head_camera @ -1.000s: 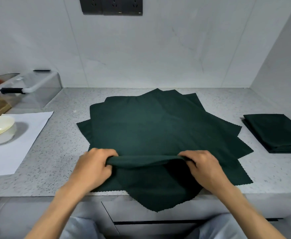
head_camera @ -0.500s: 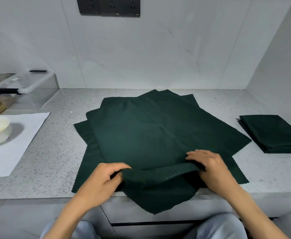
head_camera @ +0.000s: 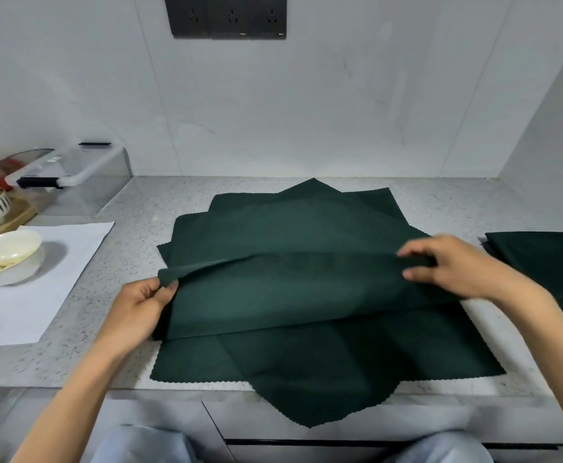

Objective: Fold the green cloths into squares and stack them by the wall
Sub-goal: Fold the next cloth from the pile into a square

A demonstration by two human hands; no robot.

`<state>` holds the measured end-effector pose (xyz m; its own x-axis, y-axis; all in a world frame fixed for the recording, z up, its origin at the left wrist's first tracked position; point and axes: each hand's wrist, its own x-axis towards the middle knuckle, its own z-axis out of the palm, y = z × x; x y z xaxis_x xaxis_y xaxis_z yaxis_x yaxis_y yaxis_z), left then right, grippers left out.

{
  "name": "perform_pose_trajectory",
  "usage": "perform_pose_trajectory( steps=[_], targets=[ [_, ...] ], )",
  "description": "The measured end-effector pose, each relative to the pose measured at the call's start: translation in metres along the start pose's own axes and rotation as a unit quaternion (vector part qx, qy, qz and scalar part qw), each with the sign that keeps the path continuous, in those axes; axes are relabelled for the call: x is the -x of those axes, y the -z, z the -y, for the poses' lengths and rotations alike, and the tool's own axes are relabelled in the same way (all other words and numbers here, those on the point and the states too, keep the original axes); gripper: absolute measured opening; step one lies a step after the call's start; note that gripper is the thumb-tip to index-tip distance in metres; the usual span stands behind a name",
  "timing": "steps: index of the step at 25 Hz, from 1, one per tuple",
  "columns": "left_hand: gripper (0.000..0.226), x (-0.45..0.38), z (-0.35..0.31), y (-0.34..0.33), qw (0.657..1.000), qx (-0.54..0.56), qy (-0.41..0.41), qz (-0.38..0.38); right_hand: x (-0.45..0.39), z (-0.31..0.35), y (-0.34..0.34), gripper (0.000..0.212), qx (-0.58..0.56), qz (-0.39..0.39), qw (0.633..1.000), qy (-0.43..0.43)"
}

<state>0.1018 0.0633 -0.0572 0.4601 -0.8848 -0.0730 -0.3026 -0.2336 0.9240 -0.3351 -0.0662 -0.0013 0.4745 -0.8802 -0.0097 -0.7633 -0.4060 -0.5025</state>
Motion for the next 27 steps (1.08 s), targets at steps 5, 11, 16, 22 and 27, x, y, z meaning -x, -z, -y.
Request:
perform_pose_trajectory(
  steps=[5, 11, 16, 22, 27],
  targets=[
    [0.049, -0.009, 0.002, -0.029, 0.932, -0.306, -0.164, -0.101, -0.050, 0.013, -0.034, 0.064, 0.217, -0.108, 0.970, -0.018],
    [0.069, 0.010, 0.006, -0.078, 0.877, -0.366, -0.257, 0.176, -0.010, -0.010, -0.095, 0.062, 0.191, 0.024, 0.981, -0.012],
    [0.068, 0.003, 0.003, -0.092, 0.815, -0.481, -0.310, 0.097, -0.014, -0.009, -0.105, 0.050, 0.233, -0.071, 0.969, -0.039],
    [0.060, 0.012, -0.012, -0.101, 0.788, -0.478, -0.340, 0.186, 0.071, 0.001, -0.083, 0.049, 0.269, -0.056, 0.951, -0.138],
    [0.091, 0.039, -0.004, -0.097, 0.800, -0.482, -0.249, 0.255, 0.078, -0.002, -0.080, 0.074, 0.057, 0.113, 0.982, -0.137]
  ],
)
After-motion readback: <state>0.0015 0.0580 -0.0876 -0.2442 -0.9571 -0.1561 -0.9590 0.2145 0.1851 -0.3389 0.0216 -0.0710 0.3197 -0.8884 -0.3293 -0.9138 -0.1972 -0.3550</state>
